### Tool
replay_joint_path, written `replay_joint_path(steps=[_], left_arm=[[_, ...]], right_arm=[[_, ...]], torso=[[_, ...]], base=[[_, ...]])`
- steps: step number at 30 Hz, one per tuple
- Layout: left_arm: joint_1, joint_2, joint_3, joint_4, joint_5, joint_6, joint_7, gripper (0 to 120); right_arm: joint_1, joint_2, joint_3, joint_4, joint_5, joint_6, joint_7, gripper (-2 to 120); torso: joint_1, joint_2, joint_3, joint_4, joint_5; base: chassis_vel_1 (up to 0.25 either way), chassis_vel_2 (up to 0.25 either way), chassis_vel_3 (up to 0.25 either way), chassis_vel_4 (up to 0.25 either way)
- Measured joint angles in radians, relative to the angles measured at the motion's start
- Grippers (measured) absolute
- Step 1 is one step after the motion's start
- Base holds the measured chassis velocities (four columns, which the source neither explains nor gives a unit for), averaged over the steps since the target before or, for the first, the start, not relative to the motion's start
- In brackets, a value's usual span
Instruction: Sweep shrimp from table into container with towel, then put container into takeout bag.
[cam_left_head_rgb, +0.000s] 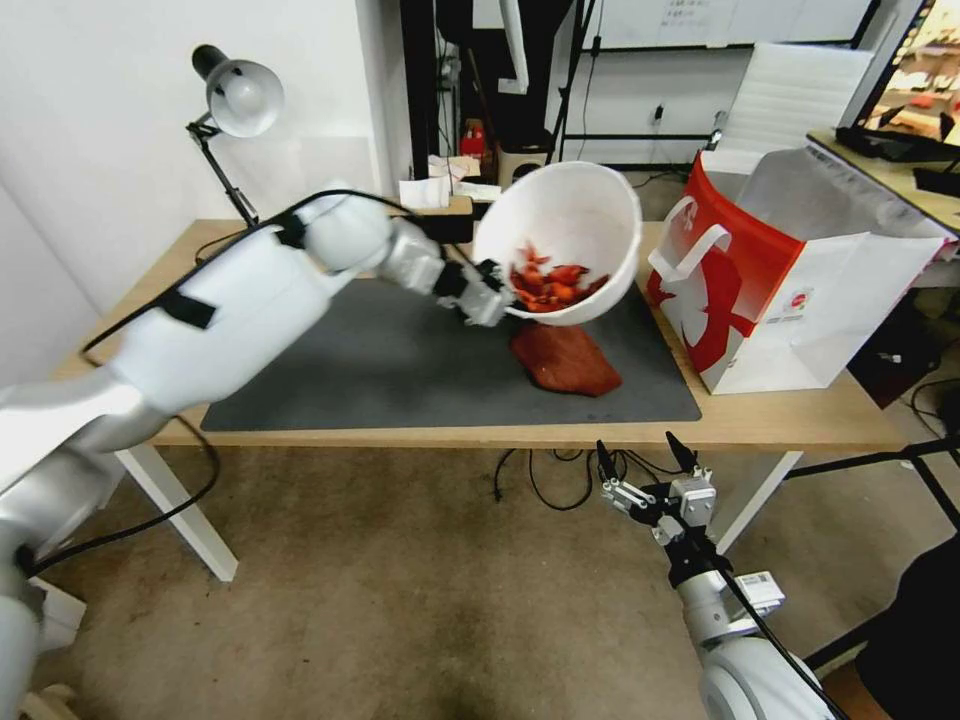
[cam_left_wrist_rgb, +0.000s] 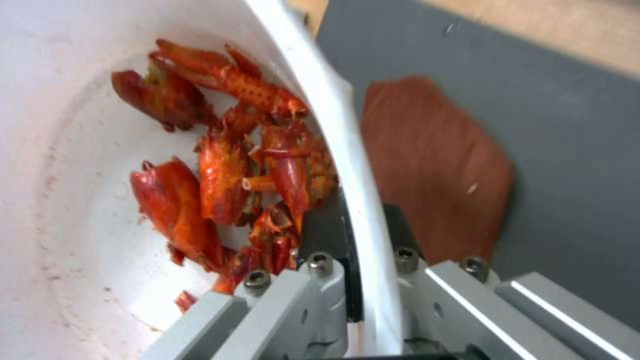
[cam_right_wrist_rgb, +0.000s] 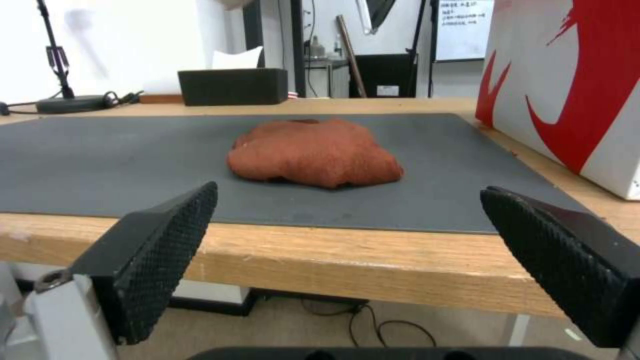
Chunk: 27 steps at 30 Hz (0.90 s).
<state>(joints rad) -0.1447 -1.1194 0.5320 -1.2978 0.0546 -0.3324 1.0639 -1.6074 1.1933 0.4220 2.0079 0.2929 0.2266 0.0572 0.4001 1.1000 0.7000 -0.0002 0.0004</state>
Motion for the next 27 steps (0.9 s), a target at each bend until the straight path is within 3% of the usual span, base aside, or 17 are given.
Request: replay_joint_path(steps=[5,6,9,10,11,12,13,16,17,20,27], left_arm=[[-0.067,-0.098,0.016,0.156,0.031,-0.023,0.009,0],[-0.067,-0.098,0.016,0.156,0.031,-0.023,0.009,0],[-0.108,-0.161,0.018,0.247,0.045,-0.044,0.014,0],[-0.108,-0.161,0.018,0.247,0.045,-0.044,0.014,0],[-0.126,-0.187,0.018,0.289,0.049,-0.051,0.014,0],[-0.165,-0.245,0.02,0.358,0.053,-0.058,0.014,0],[-0.165,-0.245,0.02,0.358,0.053,-0.058,0.014,0],[-0.212,-0.326,0.011,0.453,0.054,-0.061,0.009,0],[-0.212,-0.326,0.011,0.453,0.054,-0.061,0.009,0],[-0.263,-0.396,0.001,0.544,0.057,-0.061,-0.008,0],[-0.311,-0.475,0.014,0.6,0.06,-0.017,-0.047,0]], right_arm=[[0.0,0.0,0.0,0.0,0.0,0.0,0.0,100],[0.0,0.0,0.0,0.0,0.0,0.0,0.0,100],[0.0,0.0,0.0,0.0,0.0,0.0,0.0,100],[0.0,0.0,0.0,0.0,0.0,0.0,0.0,100],[0.0,0.0,0.0,0.0,0.0,0.0,0.0,100],[0.0,0.0,0.0,0.0,0.0,0.0,0.0,100],[0.0,0.0,0.0,0.0,0.0,0.0,0.0,100],[0.0,0.0,0.0,0.0,0.0,0.0,0.0,100],[0.0,0.0,0.0,0.0,0.0,0.0,0.0,100],[0.0,0.0,0.0,0.0,0.0,0.0,0.0,100],[0.0,0.0,0.0,0.0,0.0,0.0,0.0,100]], torso=[[0.0,0.0,0.0,0.0004,0.0],[0.0,0.0,0.0,0.0004,0.0],[0.0,0.0,0.0,-0.0001,-0.0002],[0.0,0.0,0.0,-0.0001,-0.0002],[0.0,0.0,0.0,0.0,-0.0002],[0.0,0.0,0.0,0.0005,-0.0004],[0.0,0.0,0.0,0.0005,-0.0004],[0.0,0.0,0.0,-0.0002,-0.0003],[0.0,0.0,0.0,-0.0002,-0.0003],[0.0,0.0,0.0,0.0001,-0.0002],[0.0,0.0,0.0,-0.0001,-0.0002]], base=[[0.0,0.0,0.0,0.0],[0.0,0.0,0.0,0.0],[0.0,0.0,0.0,0.0],[0.0,0.0,0.0,0.0],[0.0,0.0,0.0,0.0],[0.0,0.0,0.0,0.0],[0.0,0.0,0.0,0.0],[0.0,0.0,0.0,0.0],[0.0,0.0,0.0,0.0],[0.0,0.0,0.0,0.0],[0.0,0.0,0.0,0.0]])
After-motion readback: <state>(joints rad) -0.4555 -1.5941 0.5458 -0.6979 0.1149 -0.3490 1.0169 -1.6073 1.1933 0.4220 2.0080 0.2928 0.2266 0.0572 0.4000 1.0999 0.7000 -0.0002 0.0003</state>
